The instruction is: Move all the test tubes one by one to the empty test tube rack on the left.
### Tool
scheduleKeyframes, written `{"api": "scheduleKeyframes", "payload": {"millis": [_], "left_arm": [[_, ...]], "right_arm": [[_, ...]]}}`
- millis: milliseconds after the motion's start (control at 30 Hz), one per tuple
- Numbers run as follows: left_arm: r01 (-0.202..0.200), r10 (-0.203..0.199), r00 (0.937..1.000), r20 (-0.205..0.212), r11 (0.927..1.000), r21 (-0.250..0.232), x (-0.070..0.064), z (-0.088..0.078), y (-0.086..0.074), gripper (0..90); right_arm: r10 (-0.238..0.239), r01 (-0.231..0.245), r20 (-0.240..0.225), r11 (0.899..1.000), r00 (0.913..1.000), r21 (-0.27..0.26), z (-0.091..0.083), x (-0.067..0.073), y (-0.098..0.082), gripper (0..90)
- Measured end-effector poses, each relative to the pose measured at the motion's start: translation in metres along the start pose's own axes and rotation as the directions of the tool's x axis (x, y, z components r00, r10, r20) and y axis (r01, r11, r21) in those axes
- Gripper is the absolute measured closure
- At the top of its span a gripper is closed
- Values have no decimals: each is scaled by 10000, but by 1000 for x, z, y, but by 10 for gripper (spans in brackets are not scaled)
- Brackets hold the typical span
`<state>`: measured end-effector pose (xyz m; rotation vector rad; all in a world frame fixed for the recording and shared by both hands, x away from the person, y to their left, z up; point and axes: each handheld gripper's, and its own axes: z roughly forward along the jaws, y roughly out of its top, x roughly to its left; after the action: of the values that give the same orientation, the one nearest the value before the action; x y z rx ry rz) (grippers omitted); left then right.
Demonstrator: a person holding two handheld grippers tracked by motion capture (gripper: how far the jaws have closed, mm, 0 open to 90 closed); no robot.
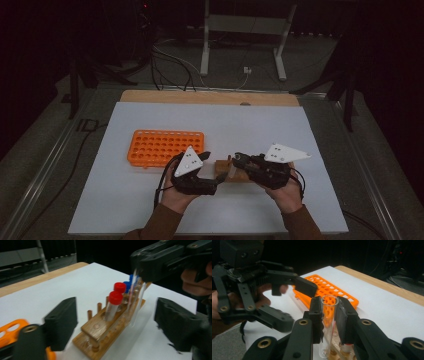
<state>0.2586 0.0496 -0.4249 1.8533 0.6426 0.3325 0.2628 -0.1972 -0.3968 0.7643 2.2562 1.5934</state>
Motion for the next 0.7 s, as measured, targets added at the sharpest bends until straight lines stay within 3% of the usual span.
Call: {"api": "scheduleKeyframes", "payload": {"millis": [67, 133, 200, 567, 700], "left_arm": [[-119, 118, 9998, 146, 9999, 77, -2, 4, 1, 331], [-259, 251, 9989, 407, 9995, 180, -3, 7, 0, 486], [-282, 266, 9981, 563, 9992, 273, -4, 11, 0, 553], [-306, 275, 9951, 952, 9991, 307, -5, 15, 0, 745], [-365, 336, 9946, 979, 9989, 281, -5, 15, 0, 765]], "right_arm": [[9, -9, -72, 10000, 10000, 32, 3, 1, 0, 761], [14, -13, -115, 10000, 9999, 49, 5, 2, -1, 761], [19, -18, -173, 10000, 9998, 64, 7, 3, -1, 761], [-70, 77, -372, 9998, 9993, 189, 13, 8, -2, 762], [-72, 80, -413, 9998, 9991, 178, 13, 8, -2, 761]]}}
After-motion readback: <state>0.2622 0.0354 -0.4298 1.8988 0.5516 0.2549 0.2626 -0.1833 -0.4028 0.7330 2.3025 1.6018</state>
